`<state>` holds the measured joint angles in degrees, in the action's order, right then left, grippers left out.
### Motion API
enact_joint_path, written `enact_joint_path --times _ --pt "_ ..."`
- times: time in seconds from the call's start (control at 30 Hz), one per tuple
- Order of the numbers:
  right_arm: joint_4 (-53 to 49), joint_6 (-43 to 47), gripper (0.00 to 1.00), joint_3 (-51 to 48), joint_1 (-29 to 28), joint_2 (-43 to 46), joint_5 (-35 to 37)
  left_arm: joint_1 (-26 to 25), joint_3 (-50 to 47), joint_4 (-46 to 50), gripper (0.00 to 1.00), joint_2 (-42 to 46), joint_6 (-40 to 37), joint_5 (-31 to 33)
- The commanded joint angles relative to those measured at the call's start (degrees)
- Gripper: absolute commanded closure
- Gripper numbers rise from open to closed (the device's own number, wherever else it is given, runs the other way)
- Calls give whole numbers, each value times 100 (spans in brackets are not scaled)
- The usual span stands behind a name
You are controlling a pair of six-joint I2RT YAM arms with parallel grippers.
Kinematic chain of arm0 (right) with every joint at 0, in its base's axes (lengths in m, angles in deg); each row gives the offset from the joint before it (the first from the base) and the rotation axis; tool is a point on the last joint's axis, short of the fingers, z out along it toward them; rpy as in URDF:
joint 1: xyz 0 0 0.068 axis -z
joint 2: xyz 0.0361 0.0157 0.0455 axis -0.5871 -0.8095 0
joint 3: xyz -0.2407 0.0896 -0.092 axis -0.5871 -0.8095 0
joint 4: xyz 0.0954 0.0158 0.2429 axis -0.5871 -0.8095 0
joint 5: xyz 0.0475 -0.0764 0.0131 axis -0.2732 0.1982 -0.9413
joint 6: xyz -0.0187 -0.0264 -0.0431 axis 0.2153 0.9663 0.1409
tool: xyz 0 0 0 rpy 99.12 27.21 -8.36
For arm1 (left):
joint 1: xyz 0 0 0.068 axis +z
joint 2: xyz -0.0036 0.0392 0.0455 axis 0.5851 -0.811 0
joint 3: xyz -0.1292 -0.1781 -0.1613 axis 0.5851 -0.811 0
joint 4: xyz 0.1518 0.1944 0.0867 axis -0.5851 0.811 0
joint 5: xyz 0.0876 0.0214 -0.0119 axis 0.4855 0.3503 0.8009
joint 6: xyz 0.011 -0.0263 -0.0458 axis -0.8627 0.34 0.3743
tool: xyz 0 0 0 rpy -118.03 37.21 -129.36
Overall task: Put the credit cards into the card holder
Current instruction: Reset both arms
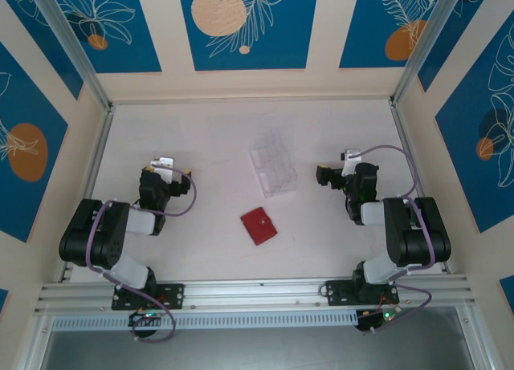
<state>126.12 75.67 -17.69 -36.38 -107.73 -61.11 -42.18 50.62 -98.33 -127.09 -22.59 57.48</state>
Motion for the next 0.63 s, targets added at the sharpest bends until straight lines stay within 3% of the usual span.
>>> enact_joint_path --times 0.0,0.6 --pt "67 20 1 114 -36 6 36 53 85 -52 0 22 -102 -99" --pt "59 20 1 120 -36 5 36 58 108 -6 0 22 -110 -170"
